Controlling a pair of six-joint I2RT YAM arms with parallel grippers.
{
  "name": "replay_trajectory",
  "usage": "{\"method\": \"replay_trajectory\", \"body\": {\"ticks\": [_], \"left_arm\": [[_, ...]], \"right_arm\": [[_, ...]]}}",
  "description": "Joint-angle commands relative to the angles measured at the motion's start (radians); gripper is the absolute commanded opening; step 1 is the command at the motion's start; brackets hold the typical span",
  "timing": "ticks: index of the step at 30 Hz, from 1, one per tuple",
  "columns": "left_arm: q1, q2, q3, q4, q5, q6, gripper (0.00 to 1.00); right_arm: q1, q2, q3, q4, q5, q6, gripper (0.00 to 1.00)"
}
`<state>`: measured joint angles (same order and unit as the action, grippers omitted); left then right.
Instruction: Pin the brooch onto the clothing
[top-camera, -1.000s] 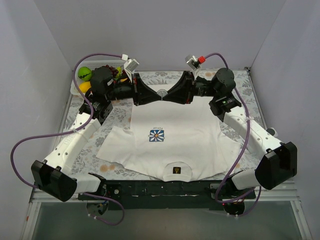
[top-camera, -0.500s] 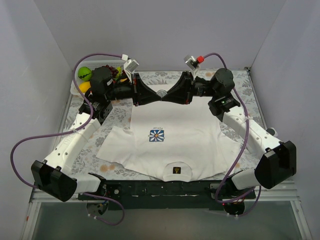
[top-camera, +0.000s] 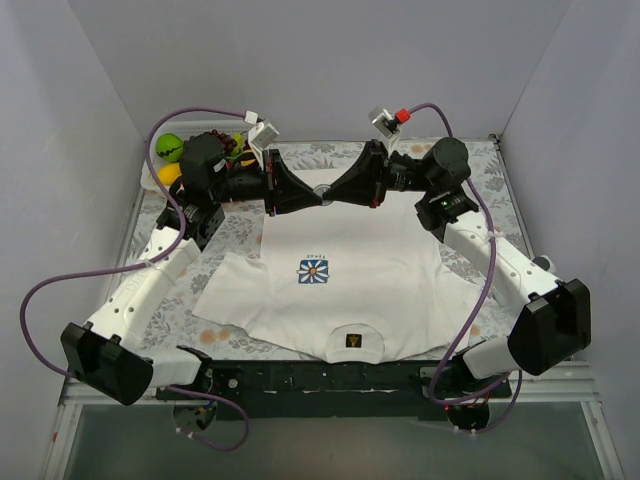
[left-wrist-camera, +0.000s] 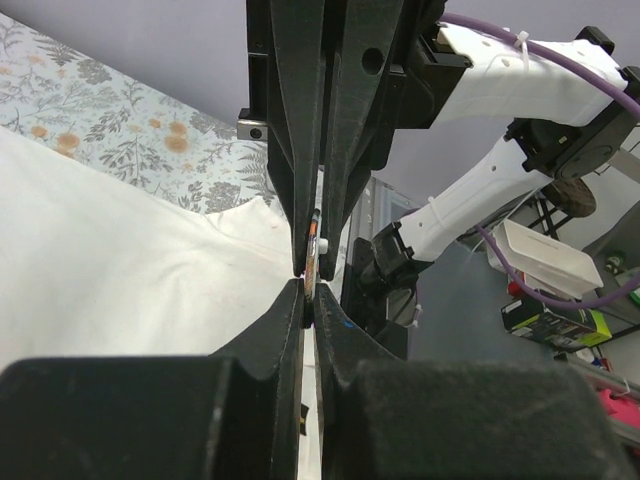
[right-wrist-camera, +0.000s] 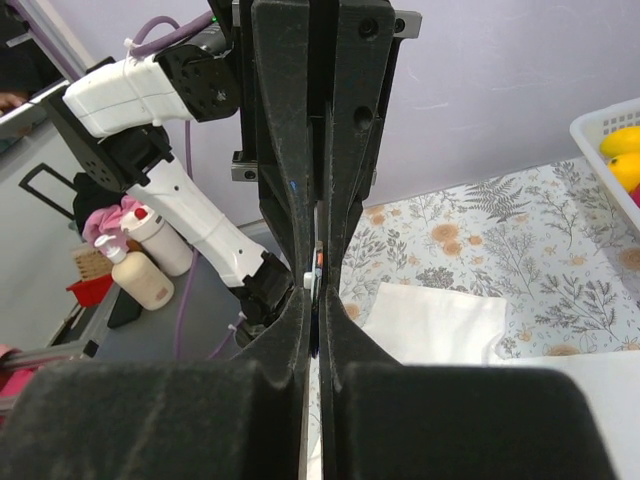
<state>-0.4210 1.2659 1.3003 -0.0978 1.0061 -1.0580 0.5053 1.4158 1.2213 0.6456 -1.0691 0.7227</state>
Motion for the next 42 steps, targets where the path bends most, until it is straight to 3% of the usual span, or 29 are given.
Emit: {"method": "replay_trajectory", "body": {"ticks": [1,3,7,10,17,23,26,27,30,34,42], "left_arm": [[0.001,-0.025,0.005,-0.028,0.005,0.01,0.0],[0.001,-0.02,0.014,-0.026,0.006,0.007,0.0],[0.001,0.007,0.071,-0.071,-0.007,0.019,0.0],[-0.002,0.047,0.134,-0.132,-0.003,0.045,0.0],[-0.044,0.096,0.2,-0.186,0.018,0.085,0.0],[-0.047,0.092,0.2,-0.189,0.037,0.089,0.0],[-0.047,0.083,0.18,-0.191,0.022,0.093,0.0],[-0.047,0.081,0.174,-0.192,0.017,0.096,0.0],[-0.045,0.084,0.162,-0.192,0.008,0.096,0.0],[-0.045,0.067,0.149,-0.195,-0.05,0.121,0.0],[-0.045,0.017,0.094,-0.184,-0.158,0.135,0.0]], "right_arm": [[0.004,0.006,0.067,-0.01,-0.017,-0.038,0.01],[0.004,0.005,0.079,-0.053,-0.017,-0.087,0.01],[0.006,0.009,0.145,-0.361,0.047,-0.259,0.01],[0.006,0.021,0.193,-0.49,0.106,-0.336,0.01],[0.033,0.069,0.248,-0.569,0.06,-0.384,0.01],[0.064,0.117,0.326,-0.678,0.041,-0.459,0.09],[0.064,0.1,0.319,-0.673,0.023,-0.486,0.24],[0.064,0.085,0.319,-0.676,0.023,-0.496,0.37],[0.064,0.06,0.325,-0.693,0.018,-0.534,0.56],[0.044,0.014,0.305,-0.683,0.018,-0.534,0.66],[-0.063,-0.161,0.106,-0.215,0.021,-0.241,0.78]]}}
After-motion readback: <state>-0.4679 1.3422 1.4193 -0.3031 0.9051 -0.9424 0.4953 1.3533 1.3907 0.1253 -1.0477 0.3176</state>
